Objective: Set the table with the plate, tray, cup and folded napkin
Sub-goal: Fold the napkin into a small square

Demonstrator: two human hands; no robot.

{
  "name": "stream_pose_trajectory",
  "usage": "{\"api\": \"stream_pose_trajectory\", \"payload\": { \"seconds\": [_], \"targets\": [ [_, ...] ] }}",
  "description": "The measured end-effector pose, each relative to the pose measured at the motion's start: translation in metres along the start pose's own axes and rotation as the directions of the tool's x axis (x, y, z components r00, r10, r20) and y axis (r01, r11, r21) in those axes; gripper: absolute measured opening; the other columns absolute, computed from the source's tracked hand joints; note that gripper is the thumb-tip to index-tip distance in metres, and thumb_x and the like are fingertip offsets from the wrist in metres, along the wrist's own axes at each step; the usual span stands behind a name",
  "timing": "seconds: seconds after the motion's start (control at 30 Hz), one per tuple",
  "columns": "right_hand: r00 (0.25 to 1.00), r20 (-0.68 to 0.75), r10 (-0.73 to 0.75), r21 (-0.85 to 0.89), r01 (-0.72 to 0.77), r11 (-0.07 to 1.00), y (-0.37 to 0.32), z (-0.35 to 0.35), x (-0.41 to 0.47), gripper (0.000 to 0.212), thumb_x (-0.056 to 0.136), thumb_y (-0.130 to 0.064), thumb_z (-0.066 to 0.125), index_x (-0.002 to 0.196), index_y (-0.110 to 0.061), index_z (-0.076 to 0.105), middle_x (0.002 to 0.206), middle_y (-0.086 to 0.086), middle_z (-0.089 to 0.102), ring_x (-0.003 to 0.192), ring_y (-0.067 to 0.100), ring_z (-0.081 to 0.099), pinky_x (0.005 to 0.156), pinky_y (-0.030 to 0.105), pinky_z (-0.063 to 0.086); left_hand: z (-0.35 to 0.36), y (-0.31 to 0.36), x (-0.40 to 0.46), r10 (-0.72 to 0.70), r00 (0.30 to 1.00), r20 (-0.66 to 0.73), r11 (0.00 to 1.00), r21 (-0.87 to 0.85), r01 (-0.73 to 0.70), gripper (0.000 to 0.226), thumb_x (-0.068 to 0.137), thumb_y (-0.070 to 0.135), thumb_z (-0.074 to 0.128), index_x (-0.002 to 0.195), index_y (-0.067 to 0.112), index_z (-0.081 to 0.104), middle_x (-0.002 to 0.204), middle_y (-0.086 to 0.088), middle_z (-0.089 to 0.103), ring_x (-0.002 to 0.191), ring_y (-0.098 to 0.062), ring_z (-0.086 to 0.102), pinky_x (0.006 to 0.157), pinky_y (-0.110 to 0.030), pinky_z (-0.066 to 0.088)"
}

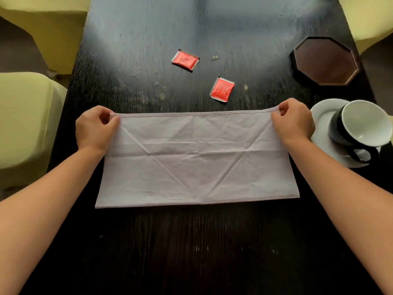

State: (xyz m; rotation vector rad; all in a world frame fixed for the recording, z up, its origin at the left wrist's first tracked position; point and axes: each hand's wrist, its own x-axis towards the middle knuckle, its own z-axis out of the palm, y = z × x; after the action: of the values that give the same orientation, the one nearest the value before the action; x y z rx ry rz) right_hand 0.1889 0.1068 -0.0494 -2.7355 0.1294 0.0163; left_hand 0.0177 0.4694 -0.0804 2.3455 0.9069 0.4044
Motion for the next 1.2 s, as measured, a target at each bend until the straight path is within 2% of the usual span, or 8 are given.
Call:
{"api": "stream_pose_trajectory", "payload": {
  "seconds": [0.1, 0.2, 0.37, 0.53, 0.7, 0.9, 1.1, 1.2],
  "targets": [
    [0.995, -0.065, -0.078, 0.061, 0.082, 0.995, 0.007, -0.010, -0.021, 0.029, 0.085, -0.022, 0.055, 0.113, -0.014, 0.058, 0.116, 0.013, 0.056, 0.100, 0.028, 0.053, 0.075, 0.036, 0.042, -0.013, -0.001, -0.012, -0.029, 0.997, -0.076, 1.000, -0.010, 0.028, 0.032, 0.086, 0.025, 0.059, 0.112, 0.007, 0.060, 0.094, -0.017, 0.057, 0.089, -0.027, 0.051, 0.083, -0.034, 0.039],
    [0.991, -0.089, -0.104, 0.103, 0.113, 0.988, 0.030, -0.024, -0.063, 0.026, 0.084, -0.023, 0.059, 0.109, -0.015, 0.060, 0.106, 0.011, 0.060, 0.081, 0.019, 0.050, 0.070, 0.030, 0.036, -0.038, -0.014, -0.054, -0.096, 0.988, -0.123, 0.995, -0.011, 0.095, 0.031, 0.086, 0.030, 0.052, 0.103, 0.006, 0.063, 0.094, -0.018, 0.059, 0.091, -0.028, 0.050, 0.087, -0.040, 0.040],
    [0.991, 0.084, 0.102, 0.114, -0.111, 0.987, 0.079, -0.042, -0.131, 0.015, 0.085, -0.026, 0.059, 0.095, -0.017, 0.065, 0.085, 0.000, 0.063, 0.083, 0.024, 0.057, 0.072, 0.032, 0.041, -0.063, -0.040, -0.127, -0.318, 0.945, 0.082, 0.941, 0.152, 0.304, 0.030, 0.084, 0.039, 0.057, 0.089, 0.013, 0.071, 0.101, -0.016, 0.066, 0.101, -0.036, 0.057, 0.090, -0.054, 0.046],
    [0.971, 0.146, 0.188, 0.144, -0.209, 0.967, 0.084, -0.044, -0.155, 0.014, 0.086, -0.030, 0.059, 0.083, -0.017, 0.064, 0.075, -0.006, 0.058, 0.078, 0.017, 0.054, 0.070, 0.030, 0.037, -0.063, -0.029, -0.149, -0.359, 0.924, 0.134, 0.931, 0.116, 0.345, 0.021, 0.083, 0.036, 0.062, 0.090, 0.018, 0.070, 0.115, -0.012, 0.060, 0.116, -0.034, 0.049, 0.098, -0.059, 0.038],
    [0.963, 0.170, 0.209, 0.120, -0.230, 0.966, 0.079, -0.049, -0.154, 0.015, 0.086, -0.030, 0.059, 0.076, -0.019, 0.062, 0.070, -0.007, 0.057, 0.079, 0.020, 0.054, 0.096, 0.051, 0.042, -0.061, -0.020, -0.162, -0.364, 0.924, 0.118, 0.929, 0.107, 0.353, 0.025, 0.081, 0.034, 0.066, 0.093, 0.012, 0.070, 0.120, -0.012, 0.055, 0.121, -0.033, 0.043, 0.103, -0.055, 0.034],
    [0.958, 0.182, 0.222, 0.052, -0.234, 0.971, 0.105, -0.065, -0.186, 0.018, 0.086, -0.031, 0.059, 0.069, -0.024, 0.060, 0.065, -0.012, 0.055, 0.065, 0.011, 0.045, 0.099, 0.052, 0.034, -0.071, -0.024, -0.201, -0.352, 0.927, 0.132, 0.933, 0.132, 0.335, 0.017, 0.080, 0.034, 0.068, 0.080, 0.017, 0.068, 0.114, -0.009, 0.055, 0.119, -0.032, 0.040, 0.101, -0.053, 0.032],
    [0.946, 0.218, 0.240, -0.011, -0.243, 0.970, 0.140, -0.079, -0.237, 0.017, 0.087, -0.031, 0.060, 0.071, -0.024, 0.060, 0.077, 0.001, 0.062, 0.072, 0.018, 0.048, 0.094, 0.047, 0.033, -0.089, -0.031, -0.258, -0.353, 0.915, 0.197, 0.928, 0.195, 0.316, 0.012, 0.080, 0.031, 0.069, 0.075, 0.021, 0.065, 0.113, -0.006, 0.053, 0.119, -0.030, 0.039, 0.097, -0.052, 0.032],
    [0.968, 0.122, 0.219, -0.104, -0.207, 0.973, 0.145, -0.079, -0.255, 0.012, 0.085, -0.028, 0.062, 0.090, -0.017, 0.063, 0.098, 0.012, 0.062, 0.091, 0.030, 0.051, 0.092, 0.048, 0.032, -0.092, -0.027, -0.280, -0.307, 0.949, 0.078, 0.932, 0.228, 0.283, 0.019, 0.086, 0.034, 0.060, 0.091, 0.016, 0.064, 0.115, -0.010, 0.057, 0.115, -0.030, 0.046, 0.094, -0.056, 0.033]
  ]
}}
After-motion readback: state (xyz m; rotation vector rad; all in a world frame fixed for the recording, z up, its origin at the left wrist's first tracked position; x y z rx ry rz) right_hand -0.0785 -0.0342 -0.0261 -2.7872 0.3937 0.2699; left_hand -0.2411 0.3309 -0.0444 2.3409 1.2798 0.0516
